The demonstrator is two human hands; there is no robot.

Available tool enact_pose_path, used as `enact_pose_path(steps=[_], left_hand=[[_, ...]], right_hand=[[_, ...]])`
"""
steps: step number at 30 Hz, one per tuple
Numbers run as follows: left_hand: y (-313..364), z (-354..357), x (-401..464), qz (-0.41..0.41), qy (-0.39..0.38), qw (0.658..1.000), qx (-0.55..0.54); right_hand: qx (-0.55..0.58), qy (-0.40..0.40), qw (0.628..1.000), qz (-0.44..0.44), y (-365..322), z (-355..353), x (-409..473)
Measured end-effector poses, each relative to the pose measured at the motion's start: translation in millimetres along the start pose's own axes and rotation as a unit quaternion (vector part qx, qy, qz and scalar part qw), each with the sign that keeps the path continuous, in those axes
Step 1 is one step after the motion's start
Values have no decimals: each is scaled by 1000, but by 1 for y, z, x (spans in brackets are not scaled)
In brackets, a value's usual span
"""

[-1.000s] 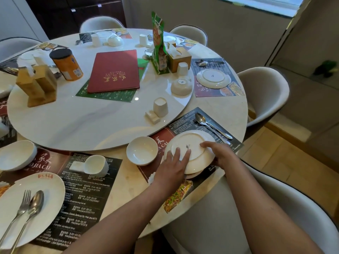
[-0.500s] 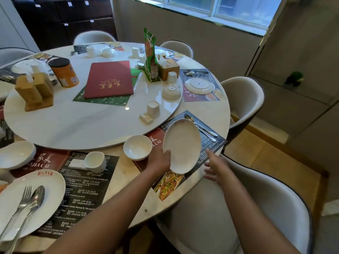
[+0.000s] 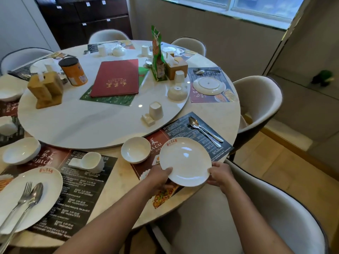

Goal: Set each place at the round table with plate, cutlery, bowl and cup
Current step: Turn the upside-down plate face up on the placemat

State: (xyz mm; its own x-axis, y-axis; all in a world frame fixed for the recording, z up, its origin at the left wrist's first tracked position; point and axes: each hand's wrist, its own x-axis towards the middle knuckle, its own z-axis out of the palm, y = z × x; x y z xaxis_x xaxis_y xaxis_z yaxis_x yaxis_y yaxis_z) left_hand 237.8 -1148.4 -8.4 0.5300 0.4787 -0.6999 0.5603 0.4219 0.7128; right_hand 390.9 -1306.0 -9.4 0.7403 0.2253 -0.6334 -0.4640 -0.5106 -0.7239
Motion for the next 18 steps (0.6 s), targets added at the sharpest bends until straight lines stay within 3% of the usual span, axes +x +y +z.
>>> enact_pose_path(steps=[6,18], left_hand=[[-10,4,12,18,59,989,134],[-10,6,19,-12,106,974,200]], right_hand=[[-46,-17,998,-25,-5,-1,24],[-55,-21,997,-45,-8,1,41]])
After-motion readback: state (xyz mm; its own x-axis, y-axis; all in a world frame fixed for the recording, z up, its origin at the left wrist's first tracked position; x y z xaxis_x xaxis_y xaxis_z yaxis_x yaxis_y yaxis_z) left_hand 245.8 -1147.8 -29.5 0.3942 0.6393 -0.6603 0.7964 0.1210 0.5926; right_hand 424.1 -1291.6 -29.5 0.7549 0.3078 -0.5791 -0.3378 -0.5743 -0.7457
